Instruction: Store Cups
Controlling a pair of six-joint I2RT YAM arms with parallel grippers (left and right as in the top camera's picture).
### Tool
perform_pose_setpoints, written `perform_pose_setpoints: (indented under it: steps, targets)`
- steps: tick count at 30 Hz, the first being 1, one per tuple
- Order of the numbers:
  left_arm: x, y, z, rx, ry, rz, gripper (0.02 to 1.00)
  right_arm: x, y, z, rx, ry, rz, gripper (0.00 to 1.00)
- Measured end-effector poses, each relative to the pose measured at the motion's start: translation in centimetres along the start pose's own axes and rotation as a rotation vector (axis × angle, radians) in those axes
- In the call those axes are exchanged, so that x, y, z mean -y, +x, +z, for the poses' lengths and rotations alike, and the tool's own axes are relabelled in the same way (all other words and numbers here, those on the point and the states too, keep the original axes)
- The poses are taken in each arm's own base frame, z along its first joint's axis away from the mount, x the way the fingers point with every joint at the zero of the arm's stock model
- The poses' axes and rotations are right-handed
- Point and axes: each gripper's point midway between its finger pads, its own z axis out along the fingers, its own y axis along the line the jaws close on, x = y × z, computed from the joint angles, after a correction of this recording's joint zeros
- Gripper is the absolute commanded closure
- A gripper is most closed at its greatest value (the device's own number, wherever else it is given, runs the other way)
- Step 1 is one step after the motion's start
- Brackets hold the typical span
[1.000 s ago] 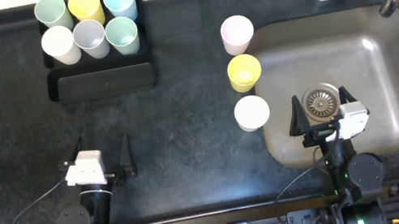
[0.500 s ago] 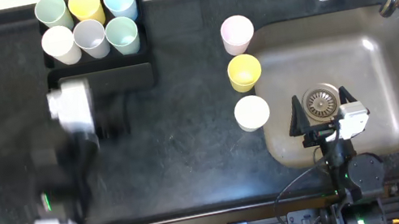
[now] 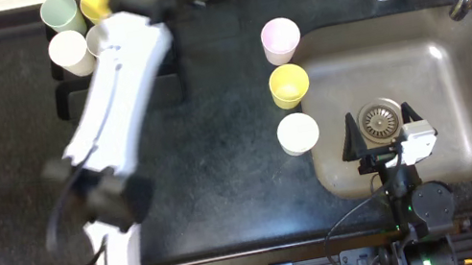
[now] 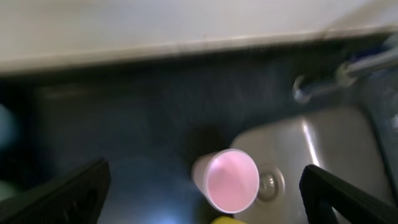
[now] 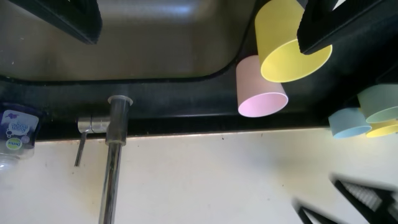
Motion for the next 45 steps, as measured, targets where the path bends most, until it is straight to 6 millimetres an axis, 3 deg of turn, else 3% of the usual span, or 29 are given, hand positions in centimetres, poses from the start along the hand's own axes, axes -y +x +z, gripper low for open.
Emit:
perform_pose_setpoints:
  steps: [3, 6, 15, 28, 29, 30, 31, 33, 34, 45]
  targets:
    - [0.3, 3.3, 3.8, -0.109, -0.04, -0.051, 0.02, 0.0, 0.0, 0.0, 0.0, 0.0, 0.0, 0.003]
    - [-0.7, 5.5, 5.6, -0.181, -0.089, -0.121, 0.018, 0.0, 0.0, 0.0, 0.0, 0.0, 0.0, 0.005]
    - [-1.5, 6.2, 6.6, -0.203, -0.129, -0.247, 0.018, 0.0, 0.0, 0.0, 0.0, 0.0, 0.0, 0.003]
    - [-1.9, 9.9, 9.5, -0.304, -0.176, -0.264, 0.018, 0.0, 0.0, 0.0, 0.0, 0.0, 0.0, 0.003]
    - [-1.9, 10.0, 9.6, -0.306, -0.177, -0.264, 0.058, 0.0, 0.0, 0.0, 0.0, 0.0, 0.0, 0.003]
    - [-2.0, 10.0, 9.7, -0.307, -0.177, -0.265, 0.364, 0.0, 0.0, 0.0, 0.001, 0.0, 0.0, 0.003]
    - [-2.0, 10.0, 9.7, -0.307, -0.178, -0.265, 0.573, 0.0, 0.0, 0.0, 0.0, 0.0, 0.0, 0.005]
    - [-2.0, 10.0, 9.7, -0.306, -0.18, -0.268, 0.882, 0.0, 0.0, 0.0, 0.0, 0.0, 0.0, 0.003]
    - [-2.0, 10.0, 9.7, -0.306, -0.18, -0.268, 0.961, 0.0, 0.0, 0.0, 0.0, 0.0, 0.0, 0.003]
    - [-2.0, 9.5, 9.9, -0.281, -0.177, -0.264, 0.982, 0.0, 0.0, 0.0, 0.0, 0.0, 0.0, 0.003]
